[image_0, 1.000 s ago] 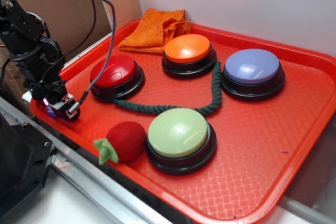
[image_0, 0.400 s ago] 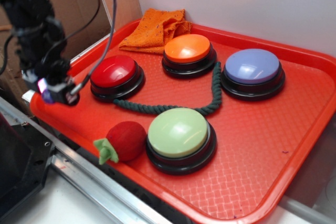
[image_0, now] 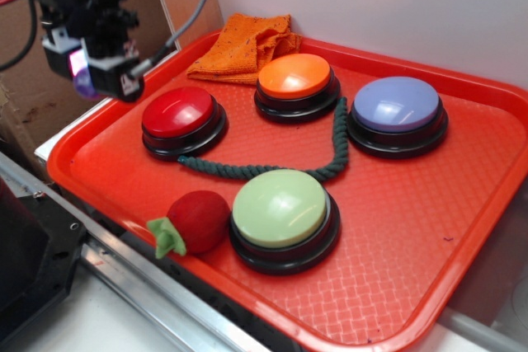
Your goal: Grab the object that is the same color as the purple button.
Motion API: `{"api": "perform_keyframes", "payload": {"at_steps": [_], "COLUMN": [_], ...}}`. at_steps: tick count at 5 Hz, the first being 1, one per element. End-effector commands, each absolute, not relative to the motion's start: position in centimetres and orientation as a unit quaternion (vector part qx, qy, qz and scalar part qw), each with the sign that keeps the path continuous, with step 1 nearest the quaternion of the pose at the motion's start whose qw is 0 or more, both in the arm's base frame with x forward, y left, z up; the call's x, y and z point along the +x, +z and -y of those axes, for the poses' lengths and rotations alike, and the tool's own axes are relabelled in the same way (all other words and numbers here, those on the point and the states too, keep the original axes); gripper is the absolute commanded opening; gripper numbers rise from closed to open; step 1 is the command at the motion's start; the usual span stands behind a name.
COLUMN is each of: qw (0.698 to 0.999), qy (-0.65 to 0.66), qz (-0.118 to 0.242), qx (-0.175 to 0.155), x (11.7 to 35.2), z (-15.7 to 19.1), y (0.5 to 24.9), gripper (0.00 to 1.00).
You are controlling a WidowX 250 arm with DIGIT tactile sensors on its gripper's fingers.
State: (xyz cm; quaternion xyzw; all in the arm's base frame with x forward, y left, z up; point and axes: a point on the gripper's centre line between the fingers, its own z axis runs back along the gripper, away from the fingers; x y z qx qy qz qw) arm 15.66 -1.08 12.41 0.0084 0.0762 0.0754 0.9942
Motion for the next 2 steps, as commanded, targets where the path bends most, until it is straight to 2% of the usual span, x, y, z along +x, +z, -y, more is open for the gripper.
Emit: {"api": "perform_keyframes", "payload": {"at_steps": [1, 2], "qw": [0.998, 0.998], "qy": [0.053, 0.047], "qz": [0.000, 0.039], "qx": [-0.015, 0.007], "x": [17.3, 17.4], "z": [3.4, 4.1], "y": [19.3, 20.9], "gripper": [0.00, 0.00]}}
